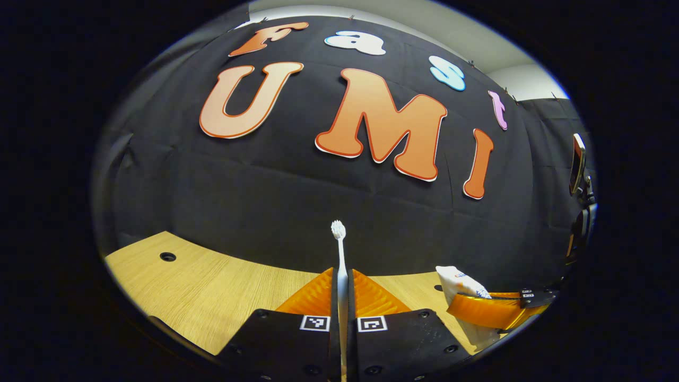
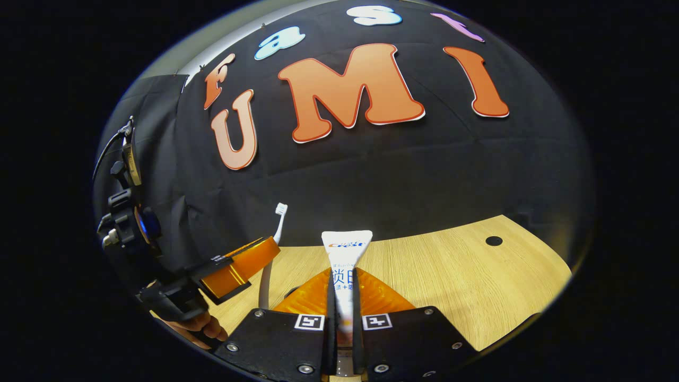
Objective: Put the toothbrush and toothpaste on the desktop into the cup, then pick up the cup and place it on the coaster on the desktop.
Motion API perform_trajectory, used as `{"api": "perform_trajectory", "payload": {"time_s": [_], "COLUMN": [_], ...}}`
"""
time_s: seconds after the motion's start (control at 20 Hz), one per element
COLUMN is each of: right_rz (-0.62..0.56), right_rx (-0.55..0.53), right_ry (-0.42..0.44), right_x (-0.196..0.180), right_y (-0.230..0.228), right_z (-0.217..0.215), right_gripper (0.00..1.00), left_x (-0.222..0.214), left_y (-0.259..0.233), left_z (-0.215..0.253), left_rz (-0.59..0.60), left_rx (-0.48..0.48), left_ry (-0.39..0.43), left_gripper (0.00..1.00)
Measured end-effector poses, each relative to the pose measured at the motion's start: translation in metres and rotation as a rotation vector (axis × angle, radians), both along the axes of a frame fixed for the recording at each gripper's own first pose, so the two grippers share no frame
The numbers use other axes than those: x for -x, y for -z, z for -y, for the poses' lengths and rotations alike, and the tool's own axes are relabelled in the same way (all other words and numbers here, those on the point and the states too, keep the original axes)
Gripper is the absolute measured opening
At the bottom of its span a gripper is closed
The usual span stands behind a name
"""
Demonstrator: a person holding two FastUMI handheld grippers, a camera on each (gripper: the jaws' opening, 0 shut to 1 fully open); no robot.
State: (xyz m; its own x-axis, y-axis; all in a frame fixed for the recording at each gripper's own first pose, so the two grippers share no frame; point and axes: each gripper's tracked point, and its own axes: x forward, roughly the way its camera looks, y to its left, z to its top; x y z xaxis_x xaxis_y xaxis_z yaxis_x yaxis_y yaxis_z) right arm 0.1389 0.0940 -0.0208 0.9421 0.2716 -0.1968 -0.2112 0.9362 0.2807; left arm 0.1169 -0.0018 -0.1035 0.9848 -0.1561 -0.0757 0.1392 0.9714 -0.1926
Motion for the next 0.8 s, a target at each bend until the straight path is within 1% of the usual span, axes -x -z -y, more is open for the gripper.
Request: {"api": "perform_trajectory", "payload": {"time_s": [0.1, 0.25, 0.3, 0.4, 0.5, 0.55, 0.6, 0.65, 0.7, 0.75, 0.8], "right_rz": [0.006, 0.019, 0.024, 0.031, 0.033, 0.035, 0.034, 0.033, 0.032, 0.036, 0.038], "right_rx": [-0.013, -0.005, -0.006, -0.012, -0.022, -0.023, -0.021, -0.021, -0.026, -0.029, -0.033], "right_ry": [-0.010, -0.009, -0.011, -0.017, -0.022, -0.025, -0.025, -0.027, -0.029, -0.037, -0.043], "right_x": [-0.005, -0.015, -0.018, -0.023, -0.027, -0.027, -0.029, -0.030, -0.030, -0.030, -0.030], "right_y": [-0.003, -0.007, -0.009, -0.010, -0.010, -0.009, -0.008, -0.006, -0.006, -0.006, -0.007], "right_z": [-0.003, -0.002, -0.002, -0.005, -0.009, -0.010, -0.011, -0.011, -0.012, -0.014, -0.016], "right_gripper": [0.12, 0.12, 0.12, 0.12, 0.12, 0.12, 0.12, 0.12, 0.12, 0.12, 0.12], "left_x": [-0.011, -0.024, -0.027, -0.033, -0.033, -0.032, -0.028, -0.024, -0.017, -0.015, -0.012], "left_y": [0.001, 0.016, 0.024, 0.039, 0.053, 0.058, 0.064, 0.066, 0.071, 0.076, 0.080], "left_z": [0.007, 0.014, 0.015, 0.011, 0.012, 0.016, 0.016, 0.019, 0.023, 0.025, 0.023], "left_rz": [0.009, -0.019, -0.033, -0.061, -0.095, -0.116, -0.138, -0.157, -0.178, -0.197, -0.206], "left_rx": [-0.013, -0.024, -0.022, -0.006, -0.015, -0.021, -0.020, -0.012, -0.010, -0.020, -0.039], "left_ry": [0.016, 0.028, 0.023, -0.016, -0.026, -0.009, -0.003, 0.017, 0.040, 0.049, 0.047], "left_gripper": [0.04, 0.04, 0.04, 0.05, 0.05, 0.06, 0.09, 0.08, 0.18, 0.25, 0.36]}}
